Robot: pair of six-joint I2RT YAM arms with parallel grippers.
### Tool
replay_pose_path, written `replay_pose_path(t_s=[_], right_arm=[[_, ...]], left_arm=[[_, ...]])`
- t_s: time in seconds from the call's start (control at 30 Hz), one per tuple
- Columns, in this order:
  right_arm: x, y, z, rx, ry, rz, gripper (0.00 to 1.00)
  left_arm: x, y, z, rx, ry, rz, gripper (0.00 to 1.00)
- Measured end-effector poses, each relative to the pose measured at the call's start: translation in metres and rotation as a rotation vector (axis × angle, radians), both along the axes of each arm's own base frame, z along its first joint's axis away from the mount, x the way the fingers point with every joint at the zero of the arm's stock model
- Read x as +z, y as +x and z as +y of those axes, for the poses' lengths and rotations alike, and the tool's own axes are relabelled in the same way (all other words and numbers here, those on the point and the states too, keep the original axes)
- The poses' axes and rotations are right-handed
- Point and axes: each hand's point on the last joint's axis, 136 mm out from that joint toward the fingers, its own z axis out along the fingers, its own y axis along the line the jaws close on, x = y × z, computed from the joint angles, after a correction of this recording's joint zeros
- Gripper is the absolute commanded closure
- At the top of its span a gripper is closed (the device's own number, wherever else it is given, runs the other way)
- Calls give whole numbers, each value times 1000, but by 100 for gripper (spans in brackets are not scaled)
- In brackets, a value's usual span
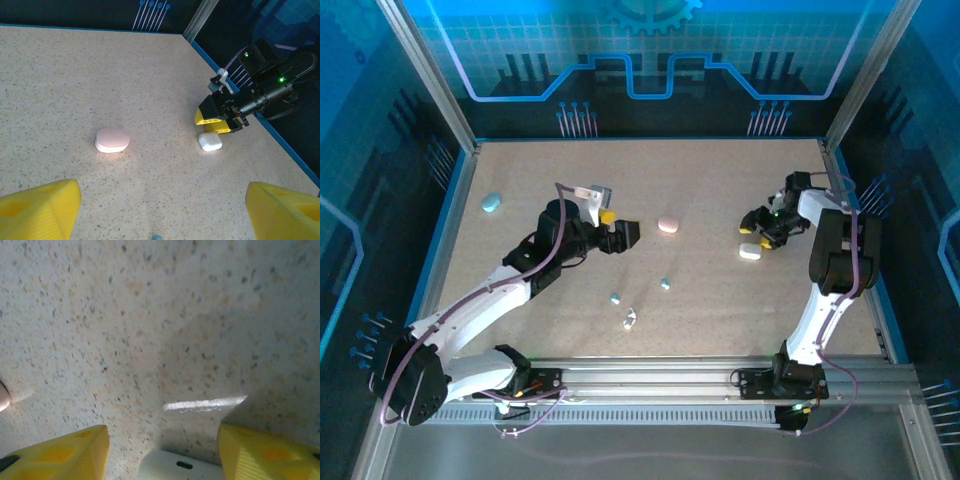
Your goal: Insert wireless bluetooth earbuds into charging case
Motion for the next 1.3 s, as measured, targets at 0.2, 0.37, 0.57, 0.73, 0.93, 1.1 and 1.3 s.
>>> replay_pose_path(t_s=[0.2, 0.37, 0.57, 0.73, 0.93, 1.1, 1.3], right_arm=[[12, -32, 22, 22, 26, 6, 39], [24, -47, 49, 88, 36, -9, 38], [21, -54, 53, 137, -64, -2, 36], [23, -54, 41, 137, -146, -9, 34], [23, -49, 36, 144, -183, -15, 34], [10, -44, 38, 164, -184, 18, 35], [1, -51, 46, 178, -170, 62, 36]], left_arm=[[1, 2, -2, -6, -3, 2, 14], [4, 2, -3, -10, -9, -5, 13], [5, 1, -4, -17, -13, -6, 13], [8, 2, -5, -20, -16, -11, 13], [8, 2, -5, -20, -17, -12, 13], [11, 2, -5, -20, -19, -16, 13], [13, 3, -6, -20, -22, -20, 13]])
